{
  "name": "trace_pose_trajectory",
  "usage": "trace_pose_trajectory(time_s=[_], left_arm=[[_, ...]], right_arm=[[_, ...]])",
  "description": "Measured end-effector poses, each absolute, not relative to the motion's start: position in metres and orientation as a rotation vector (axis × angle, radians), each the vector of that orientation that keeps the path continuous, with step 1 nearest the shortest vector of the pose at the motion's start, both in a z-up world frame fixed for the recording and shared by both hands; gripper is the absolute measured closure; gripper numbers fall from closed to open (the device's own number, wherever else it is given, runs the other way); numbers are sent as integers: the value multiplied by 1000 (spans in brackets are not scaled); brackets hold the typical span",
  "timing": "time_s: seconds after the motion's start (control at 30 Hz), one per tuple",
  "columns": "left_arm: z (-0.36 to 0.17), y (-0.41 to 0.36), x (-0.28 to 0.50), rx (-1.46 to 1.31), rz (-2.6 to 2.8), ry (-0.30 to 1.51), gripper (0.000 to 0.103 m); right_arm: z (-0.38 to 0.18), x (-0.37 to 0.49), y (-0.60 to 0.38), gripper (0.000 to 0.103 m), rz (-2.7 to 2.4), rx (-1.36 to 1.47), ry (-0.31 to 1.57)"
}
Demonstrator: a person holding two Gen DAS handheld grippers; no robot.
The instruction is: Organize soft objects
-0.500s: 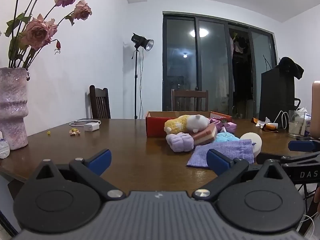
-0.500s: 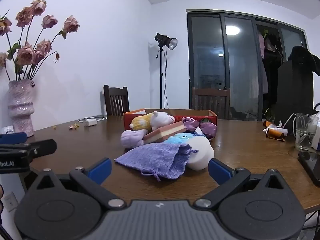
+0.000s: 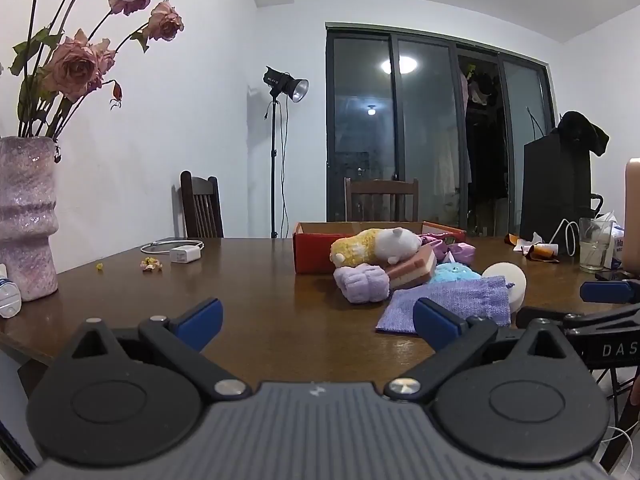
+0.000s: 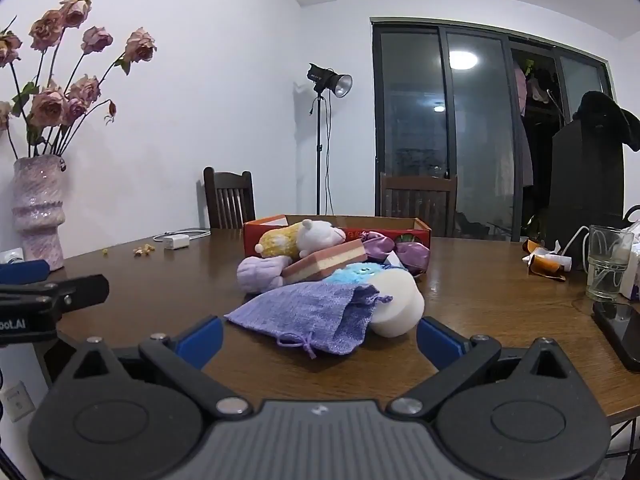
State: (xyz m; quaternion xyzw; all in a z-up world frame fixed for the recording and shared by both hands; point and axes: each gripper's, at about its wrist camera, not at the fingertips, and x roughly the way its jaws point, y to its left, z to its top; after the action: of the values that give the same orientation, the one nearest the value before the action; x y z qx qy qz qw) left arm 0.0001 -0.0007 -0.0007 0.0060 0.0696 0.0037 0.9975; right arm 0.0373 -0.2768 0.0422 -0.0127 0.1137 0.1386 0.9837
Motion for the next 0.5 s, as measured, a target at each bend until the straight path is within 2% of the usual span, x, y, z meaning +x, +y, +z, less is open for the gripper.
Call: trace_pose_trajectory(time_s=[0.5], left_arm=[[-1, 0, 1, 13, 5, 133, 0]], right_arm=[[42, 36, -278, 0, 284, -18, 230]])
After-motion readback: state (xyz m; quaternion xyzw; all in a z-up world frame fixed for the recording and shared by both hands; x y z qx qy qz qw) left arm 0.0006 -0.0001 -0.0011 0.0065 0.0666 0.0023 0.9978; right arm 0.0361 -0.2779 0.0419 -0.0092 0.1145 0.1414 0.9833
